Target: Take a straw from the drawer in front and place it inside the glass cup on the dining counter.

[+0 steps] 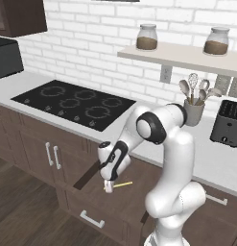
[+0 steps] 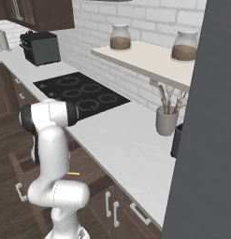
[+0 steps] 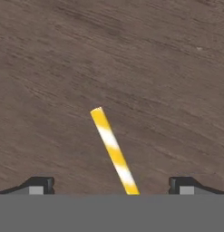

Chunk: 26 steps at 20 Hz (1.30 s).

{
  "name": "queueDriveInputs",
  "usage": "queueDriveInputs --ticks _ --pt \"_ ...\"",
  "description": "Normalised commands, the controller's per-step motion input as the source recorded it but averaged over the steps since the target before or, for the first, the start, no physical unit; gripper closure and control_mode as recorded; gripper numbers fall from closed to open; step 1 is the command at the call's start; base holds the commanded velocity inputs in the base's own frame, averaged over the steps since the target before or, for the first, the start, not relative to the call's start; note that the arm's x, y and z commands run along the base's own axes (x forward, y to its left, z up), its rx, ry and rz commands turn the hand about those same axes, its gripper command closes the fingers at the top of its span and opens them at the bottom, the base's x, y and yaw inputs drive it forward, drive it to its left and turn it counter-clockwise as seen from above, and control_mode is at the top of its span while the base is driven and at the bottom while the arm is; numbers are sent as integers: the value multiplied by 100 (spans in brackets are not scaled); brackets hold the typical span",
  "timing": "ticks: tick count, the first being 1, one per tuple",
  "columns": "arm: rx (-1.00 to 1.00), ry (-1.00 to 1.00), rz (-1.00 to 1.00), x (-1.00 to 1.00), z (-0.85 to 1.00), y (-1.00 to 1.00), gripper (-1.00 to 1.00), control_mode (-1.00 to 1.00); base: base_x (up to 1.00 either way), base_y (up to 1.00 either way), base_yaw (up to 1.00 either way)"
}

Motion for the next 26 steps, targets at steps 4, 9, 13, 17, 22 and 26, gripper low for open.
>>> queueDriveInputs --ticks 4,9,13,17,22,26 --pt "-1 2 1 32 -21 0 -100 -100 0 0 0" --pt "-3 0 2 1 -29 0 -100 -100 0 0 0" --pt "-3 0 2 0 -26 0 -100 -100 0 0 0" --pt "-2 0 3 -4 -35 0 -100 -100 0 0 0" --pt "-3 0 3 -32 -38 0 100 -100 0 0 0" --pt "0 -3 2 -60 -35 -10 100 -100 0 0 0"
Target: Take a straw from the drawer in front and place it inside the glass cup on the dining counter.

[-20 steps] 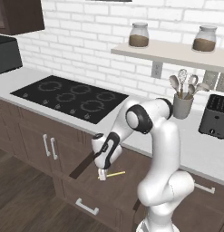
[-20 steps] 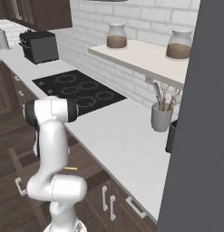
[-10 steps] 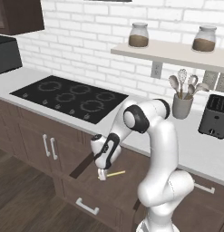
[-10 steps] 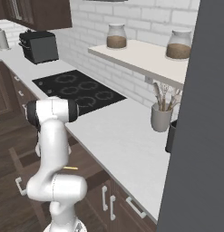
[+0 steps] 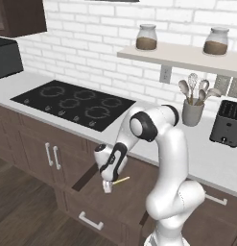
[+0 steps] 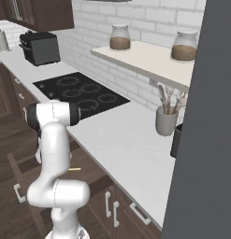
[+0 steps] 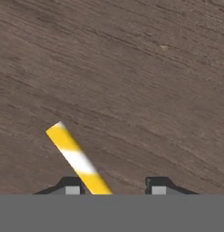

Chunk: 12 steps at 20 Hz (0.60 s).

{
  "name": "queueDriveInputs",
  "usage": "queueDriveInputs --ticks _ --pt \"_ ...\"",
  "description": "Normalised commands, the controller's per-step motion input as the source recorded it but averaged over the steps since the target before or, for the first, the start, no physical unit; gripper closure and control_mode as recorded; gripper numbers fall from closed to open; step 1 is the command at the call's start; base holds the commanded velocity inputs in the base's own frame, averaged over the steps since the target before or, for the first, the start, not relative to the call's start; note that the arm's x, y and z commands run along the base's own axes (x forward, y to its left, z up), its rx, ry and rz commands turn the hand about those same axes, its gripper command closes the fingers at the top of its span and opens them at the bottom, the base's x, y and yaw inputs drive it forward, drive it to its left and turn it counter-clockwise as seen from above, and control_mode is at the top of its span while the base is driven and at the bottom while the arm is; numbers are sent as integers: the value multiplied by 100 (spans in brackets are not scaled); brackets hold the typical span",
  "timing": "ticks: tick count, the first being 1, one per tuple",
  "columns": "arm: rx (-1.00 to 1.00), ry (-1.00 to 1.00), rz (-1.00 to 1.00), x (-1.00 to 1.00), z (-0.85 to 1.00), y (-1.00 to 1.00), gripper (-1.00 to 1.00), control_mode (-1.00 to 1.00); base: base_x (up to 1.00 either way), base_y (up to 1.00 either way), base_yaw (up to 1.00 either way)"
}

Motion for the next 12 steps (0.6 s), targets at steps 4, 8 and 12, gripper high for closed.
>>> queueDriveInputs --ticks 4,8,12 --pt "0 0 0 -31 -47 -7 100 -100 0 0 0" --pt "0 2 0 -10 -33 0 100 -100 0 0 0" --pt "0 1 0 -33 -9 0 100 -100 0 0 0"
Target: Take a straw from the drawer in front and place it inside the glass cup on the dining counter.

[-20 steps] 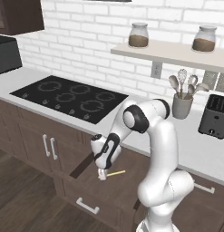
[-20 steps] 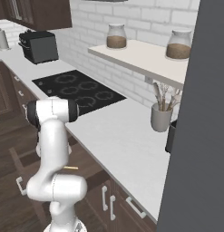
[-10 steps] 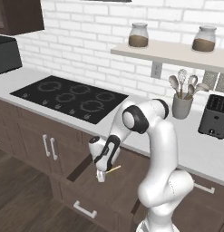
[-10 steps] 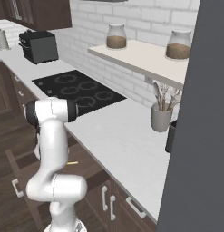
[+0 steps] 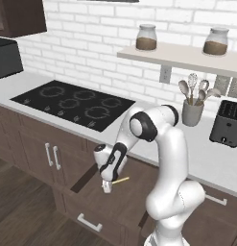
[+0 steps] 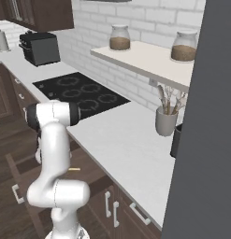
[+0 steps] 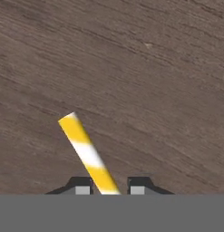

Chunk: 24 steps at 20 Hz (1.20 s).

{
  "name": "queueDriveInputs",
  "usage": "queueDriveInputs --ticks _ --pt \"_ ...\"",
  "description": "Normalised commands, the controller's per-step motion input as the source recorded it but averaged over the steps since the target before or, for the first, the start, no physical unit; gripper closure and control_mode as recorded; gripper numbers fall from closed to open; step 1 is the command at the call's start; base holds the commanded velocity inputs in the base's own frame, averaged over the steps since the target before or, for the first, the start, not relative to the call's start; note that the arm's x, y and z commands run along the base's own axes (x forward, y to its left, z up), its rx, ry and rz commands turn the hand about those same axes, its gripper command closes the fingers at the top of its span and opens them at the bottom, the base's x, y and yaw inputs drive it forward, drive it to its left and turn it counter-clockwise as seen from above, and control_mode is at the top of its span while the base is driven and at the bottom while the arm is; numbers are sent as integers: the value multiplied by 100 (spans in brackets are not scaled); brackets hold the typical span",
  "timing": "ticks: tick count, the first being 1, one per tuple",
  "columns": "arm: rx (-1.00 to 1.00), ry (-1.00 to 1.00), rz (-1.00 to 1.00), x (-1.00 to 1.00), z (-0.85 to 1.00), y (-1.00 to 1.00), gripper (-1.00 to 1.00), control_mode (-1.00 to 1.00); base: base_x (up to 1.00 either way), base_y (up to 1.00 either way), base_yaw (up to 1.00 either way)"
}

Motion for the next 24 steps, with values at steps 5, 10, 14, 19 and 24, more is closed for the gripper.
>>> queueDriveInputs --ticks 5,10,14,19,24 --pt "0 -2 -5 -67 3 0 100 -100 0 0 0" --pt "0 -5 -14 -30 57 13 100 -100 0 0 0" --pt "1 -5 -17 0 100 41 100 -100 0 0 0" --pt "1 0 -21 -1 100 53 100 -100 0 0 0" --pt "0 0 -27 -25 100 16 100 -100 0 0 0"
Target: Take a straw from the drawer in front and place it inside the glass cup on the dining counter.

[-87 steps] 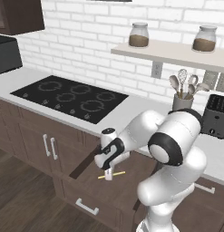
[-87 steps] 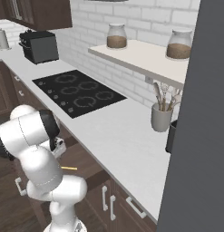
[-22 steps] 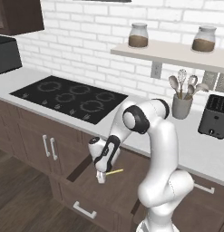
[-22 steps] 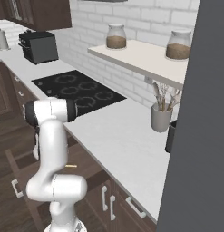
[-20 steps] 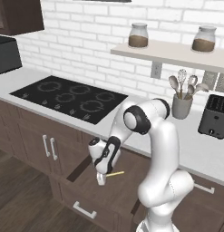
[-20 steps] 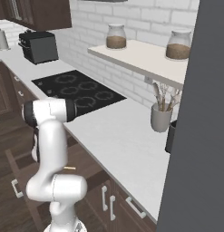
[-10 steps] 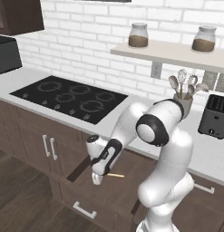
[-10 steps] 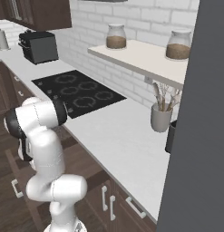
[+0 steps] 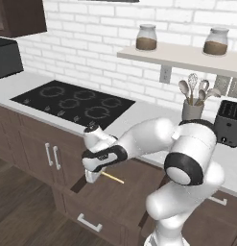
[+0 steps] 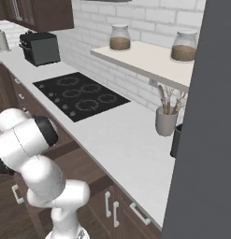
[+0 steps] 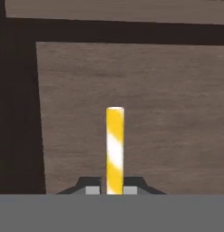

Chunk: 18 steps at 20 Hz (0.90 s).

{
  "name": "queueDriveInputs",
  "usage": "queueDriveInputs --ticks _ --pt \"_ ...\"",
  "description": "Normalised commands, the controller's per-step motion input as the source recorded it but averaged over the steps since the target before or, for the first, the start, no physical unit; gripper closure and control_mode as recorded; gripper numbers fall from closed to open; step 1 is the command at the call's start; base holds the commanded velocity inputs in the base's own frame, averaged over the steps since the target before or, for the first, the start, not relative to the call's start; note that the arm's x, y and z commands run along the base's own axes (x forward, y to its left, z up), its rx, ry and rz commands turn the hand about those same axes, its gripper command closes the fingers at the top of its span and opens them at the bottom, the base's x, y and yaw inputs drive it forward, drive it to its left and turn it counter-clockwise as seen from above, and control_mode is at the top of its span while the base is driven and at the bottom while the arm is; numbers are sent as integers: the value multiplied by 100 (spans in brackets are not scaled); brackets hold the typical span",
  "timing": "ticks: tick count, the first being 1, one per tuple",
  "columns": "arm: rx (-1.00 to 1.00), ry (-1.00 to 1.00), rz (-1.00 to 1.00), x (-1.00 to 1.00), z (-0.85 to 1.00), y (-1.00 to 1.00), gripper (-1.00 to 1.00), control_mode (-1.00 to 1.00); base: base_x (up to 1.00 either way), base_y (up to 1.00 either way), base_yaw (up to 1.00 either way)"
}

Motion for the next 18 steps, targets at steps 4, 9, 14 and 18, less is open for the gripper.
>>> queueDriveInputs --ticks 4,9,14,18 --pt "0 0 -29 -37 100 -1 100 -100 0 0 0" --pt "0 0 -25 -28 100 -24 100 -100 0 0 0" --pt "0 0 -22 -8 100 -48 100 -100 0 0 0" --pt "0 0 -16 -17 100 -73 100 -100 0 0 0"
